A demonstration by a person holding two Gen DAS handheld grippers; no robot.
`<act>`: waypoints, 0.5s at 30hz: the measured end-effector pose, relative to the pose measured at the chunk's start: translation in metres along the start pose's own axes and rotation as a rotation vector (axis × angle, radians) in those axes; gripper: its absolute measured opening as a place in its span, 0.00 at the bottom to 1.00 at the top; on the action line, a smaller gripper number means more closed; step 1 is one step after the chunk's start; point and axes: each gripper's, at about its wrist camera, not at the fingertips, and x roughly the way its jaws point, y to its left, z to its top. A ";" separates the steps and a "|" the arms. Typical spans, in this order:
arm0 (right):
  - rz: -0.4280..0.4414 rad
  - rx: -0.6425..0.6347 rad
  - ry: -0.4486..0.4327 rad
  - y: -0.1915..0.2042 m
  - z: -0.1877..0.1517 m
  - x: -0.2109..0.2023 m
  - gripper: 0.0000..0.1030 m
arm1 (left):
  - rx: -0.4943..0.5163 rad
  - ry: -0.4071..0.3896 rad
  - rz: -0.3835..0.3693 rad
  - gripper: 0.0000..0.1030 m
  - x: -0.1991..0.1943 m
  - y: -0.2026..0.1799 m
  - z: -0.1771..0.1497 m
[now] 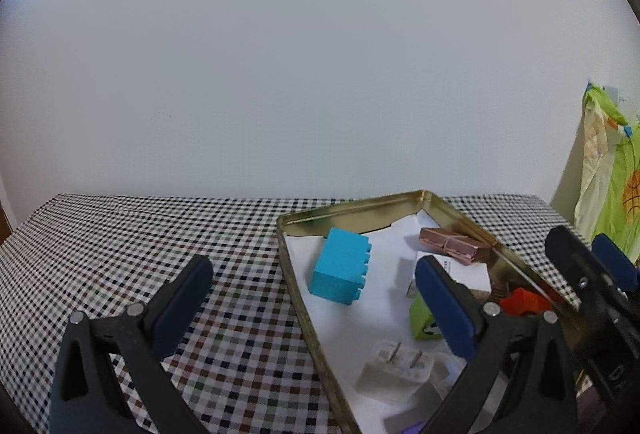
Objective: Organize rigid objects
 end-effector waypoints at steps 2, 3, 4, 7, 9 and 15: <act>-0.020 -0.028 -0.026 0.005 -0.001 -0.006 0.80 | 0.001 -0.014 0.000 0.99 -0.005 0.002 -0.003; -0.028 -0.037 -0.030 0.006 -0.002 -0.006 0.80 | 0.001 -0.021 0.008 1.00 -0.007 -0.001 -0.005; -0.035 -0.042 -0.035 0.007 -0.002 -0.009 0.80 | 0.007 -0.035 0.023 1.00 -0.009 -0.002 -0.007; -0.040 -0.036 -0.044 0.006 -0.004 -0.014 0.80 | 0.025 -0.069 0.048 0.99 -0.016 -0.003 -0.008; -0.041 -0.022 -0.049 0.003 -0.005 -0.020 0.80 | 0.024 -0.076 0.041 0.99 -0.020 -0.001 -0.010; -0.052 0.006 -0.064 0.003 -0.008 -0.037 0.80 | 0.005 -0.091 0.025 1.00 -0.033 0.004 -0.013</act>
